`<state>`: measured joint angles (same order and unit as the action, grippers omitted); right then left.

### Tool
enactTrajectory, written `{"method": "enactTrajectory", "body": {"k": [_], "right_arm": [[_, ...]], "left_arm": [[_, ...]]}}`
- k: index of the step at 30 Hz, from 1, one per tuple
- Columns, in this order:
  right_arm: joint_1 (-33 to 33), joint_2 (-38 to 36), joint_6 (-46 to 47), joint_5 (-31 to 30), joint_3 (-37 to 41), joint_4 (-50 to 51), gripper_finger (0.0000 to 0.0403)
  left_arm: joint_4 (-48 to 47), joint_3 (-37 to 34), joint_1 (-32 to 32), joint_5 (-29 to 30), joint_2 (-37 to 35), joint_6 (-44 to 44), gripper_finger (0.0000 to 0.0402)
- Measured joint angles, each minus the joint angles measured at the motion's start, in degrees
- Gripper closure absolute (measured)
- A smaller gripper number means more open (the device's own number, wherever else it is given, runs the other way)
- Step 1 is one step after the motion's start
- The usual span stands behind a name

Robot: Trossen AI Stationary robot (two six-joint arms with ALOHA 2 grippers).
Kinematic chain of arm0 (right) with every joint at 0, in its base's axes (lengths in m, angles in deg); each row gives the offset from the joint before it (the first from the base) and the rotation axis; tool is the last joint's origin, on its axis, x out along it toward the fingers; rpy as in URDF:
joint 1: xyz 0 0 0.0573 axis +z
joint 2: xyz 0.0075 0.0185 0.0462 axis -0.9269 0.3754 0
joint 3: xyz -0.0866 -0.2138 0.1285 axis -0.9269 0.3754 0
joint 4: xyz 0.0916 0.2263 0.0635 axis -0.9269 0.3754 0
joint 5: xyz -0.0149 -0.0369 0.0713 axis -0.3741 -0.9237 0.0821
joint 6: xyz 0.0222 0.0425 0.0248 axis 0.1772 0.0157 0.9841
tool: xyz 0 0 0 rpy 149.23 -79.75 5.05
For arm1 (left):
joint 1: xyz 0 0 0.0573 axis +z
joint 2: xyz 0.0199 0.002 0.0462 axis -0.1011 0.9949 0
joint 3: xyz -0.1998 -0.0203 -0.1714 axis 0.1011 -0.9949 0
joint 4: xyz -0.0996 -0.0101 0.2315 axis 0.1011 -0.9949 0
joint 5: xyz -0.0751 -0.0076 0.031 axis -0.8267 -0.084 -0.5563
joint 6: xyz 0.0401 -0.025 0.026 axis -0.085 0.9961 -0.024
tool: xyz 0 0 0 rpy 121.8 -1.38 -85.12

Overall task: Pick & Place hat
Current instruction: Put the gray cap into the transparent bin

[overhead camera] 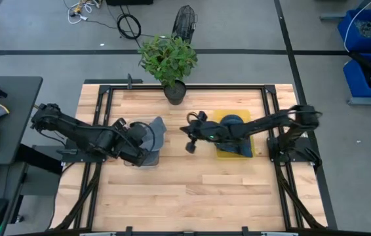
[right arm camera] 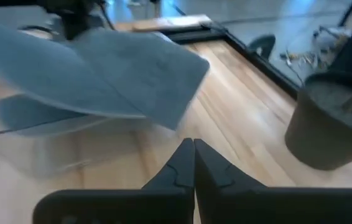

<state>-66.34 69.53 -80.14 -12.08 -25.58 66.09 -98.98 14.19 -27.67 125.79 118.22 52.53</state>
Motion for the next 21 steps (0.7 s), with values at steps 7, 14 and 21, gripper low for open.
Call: {"method": "enactTrajectory", "body": {"k": [7,14,21], "right_arm": [[-3.5,11.64,2.88,0.02,-8.95,1.94,0.0402],[-6.45,19.33,5.24,8.5,-15.74,1.68,0.0403],[-8.14,24.1,5.12,17.12,-22.36,2.87,0.0403]], "left_arm": [[7.61,-4.28,3.63,0.08,0.02,-6.97,0.0396],[8.22,-9.48,6.63,-1.07,0.02,-5.25,0.0396],[8.08,-13.08,8.01,-6.08,0.02,-3.65,0.0397]]}}
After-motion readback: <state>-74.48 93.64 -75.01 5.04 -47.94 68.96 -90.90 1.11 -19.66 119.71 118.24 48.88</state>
